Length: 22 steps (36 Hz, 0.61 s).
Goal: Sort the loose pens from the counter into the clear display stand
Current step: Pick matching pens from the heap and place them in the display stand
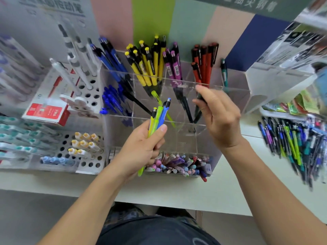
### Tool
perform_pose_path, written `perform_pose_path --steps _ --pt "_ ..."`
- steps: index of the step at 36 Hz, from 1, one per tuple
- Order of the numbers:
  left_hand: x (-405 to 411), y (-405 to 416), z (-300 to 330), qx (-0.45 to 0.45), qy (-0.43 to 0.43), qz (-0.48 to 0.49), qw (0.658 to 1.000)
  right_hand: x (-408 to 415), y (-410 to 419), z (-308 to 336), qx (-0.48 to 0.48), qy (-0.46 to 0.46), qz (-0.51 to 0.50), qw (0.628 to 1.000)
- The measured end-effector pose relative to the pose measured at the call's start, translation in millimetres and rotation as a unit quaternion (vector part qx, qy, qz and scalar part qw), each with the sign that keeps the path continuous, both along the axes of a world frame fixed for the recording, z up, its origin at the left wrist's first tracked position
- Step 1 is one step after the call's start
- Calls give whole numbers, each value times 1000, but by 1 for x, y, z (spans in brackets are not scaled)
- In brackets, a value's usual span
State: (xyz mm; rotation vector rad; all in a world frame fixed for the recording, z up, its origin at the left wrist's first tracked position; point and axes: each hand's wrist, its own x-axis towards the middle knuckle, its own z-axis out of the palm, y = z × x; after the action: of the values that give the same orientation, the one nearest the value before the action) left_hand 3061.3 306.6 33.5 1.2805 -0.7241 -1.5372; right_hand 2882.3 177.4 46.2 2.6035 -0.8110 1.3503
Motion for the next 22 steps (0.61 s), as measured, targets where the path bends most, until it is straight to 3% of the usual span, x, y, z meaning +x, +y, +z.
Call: perform_pose_path --steps 5,9,12,17,19,22 --pt "1 -3 4 15 44 9 999 -9 6 0 81 110 -34 990" --pt "1 -3 4 5 39 0 999 11 21 5 200 78 -50 975" --pt "1 -4 4 -8 -14 6 1000 19 35 13 296 41 -66 952" --pt "1 -5 2 -53 -91 31 994 21 57 35 258 -69 -118 956" --pt "-1 -6 -1 -82 -119 40 989 30 65 41 333 -90 -112 932" --pt "-5 -6 -1 -121 -272 17 954 48 68 37 456 -46 -99 883"
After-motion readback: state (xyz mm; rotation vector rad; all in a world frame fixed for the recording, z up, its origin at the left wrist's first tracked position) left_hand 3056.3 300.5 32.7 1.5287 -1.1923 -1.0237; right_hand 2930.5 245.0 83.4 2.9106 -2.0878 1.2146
